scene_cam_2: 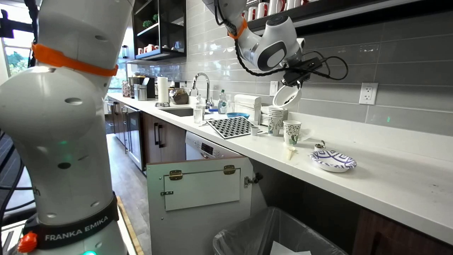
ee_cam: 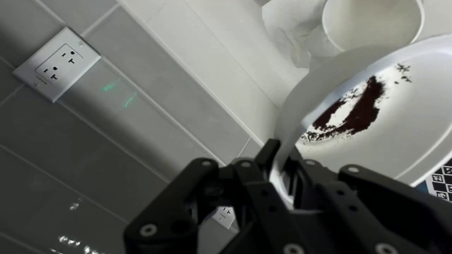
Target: Pour the contents in the white bowl into the coffee cup on the right.
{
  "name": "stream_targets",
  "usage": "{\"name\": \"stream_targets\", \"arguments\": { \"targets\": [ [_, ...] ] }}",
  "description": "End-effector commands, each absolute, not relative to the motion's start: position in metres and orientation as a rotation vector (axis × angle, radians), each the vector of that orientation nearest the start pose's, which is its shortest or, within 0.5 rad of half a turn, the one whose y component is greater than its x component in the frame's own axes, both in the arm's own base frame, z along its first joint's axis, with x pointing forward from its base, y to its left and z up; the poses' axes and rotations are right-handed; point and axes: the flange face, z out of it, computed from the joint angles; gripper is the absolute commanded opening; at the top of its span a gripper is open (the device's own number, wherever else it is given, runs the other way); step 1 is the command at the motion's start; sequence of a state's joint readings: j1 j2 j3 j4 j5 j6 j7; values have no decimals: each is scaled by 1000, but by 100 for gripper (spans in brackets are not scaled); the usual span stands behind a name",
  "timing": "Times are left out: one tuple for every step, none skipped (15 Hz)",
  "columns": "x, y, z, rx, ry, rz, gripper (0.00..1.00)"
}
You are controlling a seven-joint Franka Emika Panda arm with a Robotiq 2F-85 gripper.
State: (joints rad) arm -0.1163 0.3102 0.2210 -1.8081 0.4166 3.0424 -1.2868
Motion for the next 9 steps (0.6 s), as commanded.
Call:
{"name": "stream_targets", "arguments": {
  "targets": [
    [690,28,471,-2687,-1431,-1574,2],
    [690,29,468,-2690,-1434,-1589,2],
    [691,28,466,-2689,-1437,-1601,2],
    [691,26,463,-2695,-1436,-1621,2],
    [692,26,463,-2693,-1435,-1652,2],
    [692,26,463,-2694,-1436,-1687,2],
    [693,25,462,-2694,-1437,-1719,2],
    [693,24,461,-2695,-1436,-1745,2],
    [693,24,460,-2693,-1430,-1767,2]
  ]
}}
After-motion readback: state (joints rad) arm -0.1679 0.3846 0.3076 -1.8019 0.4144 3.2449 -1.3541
